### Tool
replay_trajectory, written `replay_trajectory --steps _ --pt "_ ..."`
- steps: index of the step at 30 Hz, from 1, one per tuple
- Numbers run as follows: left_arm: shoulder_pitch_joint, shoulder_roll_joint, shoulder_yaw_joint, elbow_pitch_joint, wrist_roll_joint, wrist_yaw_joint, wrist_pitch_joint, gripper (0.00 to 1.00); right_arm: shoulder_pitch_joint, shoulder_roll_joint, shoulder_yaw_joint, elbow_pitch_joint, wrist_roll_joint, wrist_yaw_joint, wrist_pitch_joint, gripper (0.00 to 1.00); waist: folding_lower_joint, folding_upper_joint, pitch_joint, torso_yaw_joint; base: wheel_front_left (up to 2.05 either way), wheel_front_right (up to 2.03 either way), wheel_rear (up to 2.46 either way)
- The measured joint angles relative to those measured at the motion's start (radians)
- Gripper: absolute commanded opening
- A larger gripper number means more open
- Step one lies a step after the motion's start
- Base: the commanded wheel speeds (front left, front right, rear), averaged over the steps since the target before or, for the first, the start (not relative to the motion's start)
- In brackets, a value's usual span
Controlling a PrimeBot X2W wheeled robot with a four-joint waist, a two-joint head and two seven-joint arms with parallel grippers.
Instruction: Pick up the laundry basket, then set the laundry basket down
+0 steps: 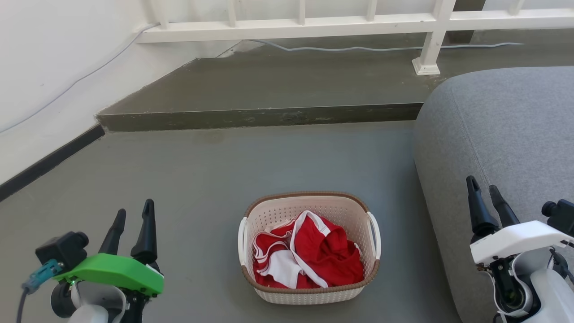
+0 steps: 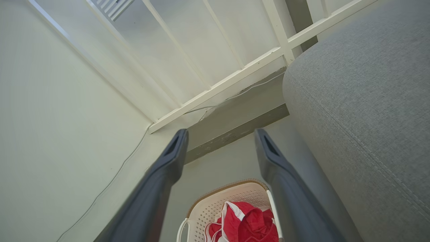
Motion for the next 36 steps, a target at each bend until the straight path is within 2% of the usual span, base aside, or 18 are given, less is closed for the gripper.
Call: replay_trajectory --steps 17,36 --pt "0.001 0.006 -0.076 0.016 0.255 0.051 -0.058 1.0 0.001 -0.021 0.057 0.024 -0.237 -0.051 -0.054 1.0 0.0 0.0 -0.007 0.004 0.0 0.0 0.0" --pt "0.002 0.008 -0.122 0.069 0.477 0.1 -0.102 1.0 0.005 -0.035 0.082 0.034 -0.466 -0.096 -0.124 1.0 0.0 0.0 -0.011 0.005 0.0 0.0 0.0"
